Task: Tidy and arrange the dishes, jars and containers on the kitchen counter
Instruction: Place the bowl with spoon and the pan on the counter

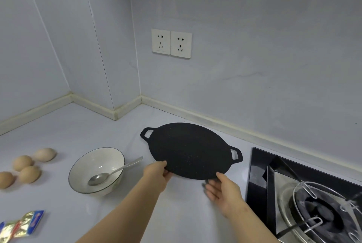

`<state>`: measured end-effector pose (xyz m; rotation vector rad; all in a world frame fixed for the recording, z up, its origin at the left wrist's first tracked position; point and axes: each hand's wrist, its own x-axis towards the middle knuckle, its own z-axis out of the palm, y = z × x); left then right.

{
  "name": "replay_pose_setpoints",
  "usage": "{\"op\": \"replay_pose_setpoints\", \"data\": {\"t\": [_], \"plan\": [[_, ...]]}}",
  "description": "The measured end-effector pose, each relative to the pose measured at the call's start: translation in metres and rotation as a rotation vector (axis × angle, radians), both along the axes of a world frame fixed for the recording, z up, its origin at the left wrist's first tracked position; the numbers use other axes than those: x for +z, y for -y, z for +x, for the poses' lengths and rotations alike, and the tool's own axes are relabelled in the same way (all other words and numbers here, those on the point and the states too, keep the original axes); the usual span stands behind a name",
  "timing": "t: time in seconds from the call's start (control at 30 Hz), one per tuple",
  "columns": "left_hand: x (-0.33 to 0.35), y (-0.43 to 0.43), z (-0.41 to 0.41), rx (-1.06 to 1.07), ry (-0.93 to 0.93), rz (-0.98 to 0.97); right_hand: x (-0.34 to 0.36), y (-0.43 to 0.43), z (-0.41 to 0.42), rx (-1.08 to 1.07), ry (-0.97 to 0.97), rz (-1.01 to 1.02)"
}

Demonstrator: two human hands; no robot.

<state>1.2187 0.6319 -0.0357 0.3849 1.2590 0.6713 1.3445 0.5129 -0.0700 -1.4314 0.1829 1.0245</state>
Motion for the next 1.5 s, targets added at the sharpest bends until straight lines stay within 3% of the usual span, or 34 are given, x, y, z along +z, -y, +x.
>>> {"op": "replay_pose_setpoints", "data": {"t": [0.5, 0.77, 1.07, 1.2, 1.3, 1.5], "plan": [[-0.025, -0.014, -0.003, -0.014, -0.012, -0.045, -0.003, -0.03, -0.001, 0.038, -0.123, -0.022], [-0.031, -0.029, -0.006, 0.193, -0.003, -0.042, -0.005, -0.038, 0.026, -0.272, -0.053, 0.081], [-0.053, -0.03, -0.012, 0.381, 0.003, 0.022, -0.007, -0.052, 0.024, -0.091, -0.006, 0.044], [-0.056, -0.037, -0.009, 0.409, 0.098, 0.038, -0.005, -0.068, 0.019, -0.08, -0.023, 0.048], [-0.056, -0.039, -0.012, 0.375, 0.031, 0.014, -0.006, -0.082, 0.012, -0.071, -0.065, 0.054], [-0.053, -0.045, -0.017, 0.352, 0.1, -0.025, -0.008, -0.104, -0.001, -0.11, -0.099, 0.067]]}}
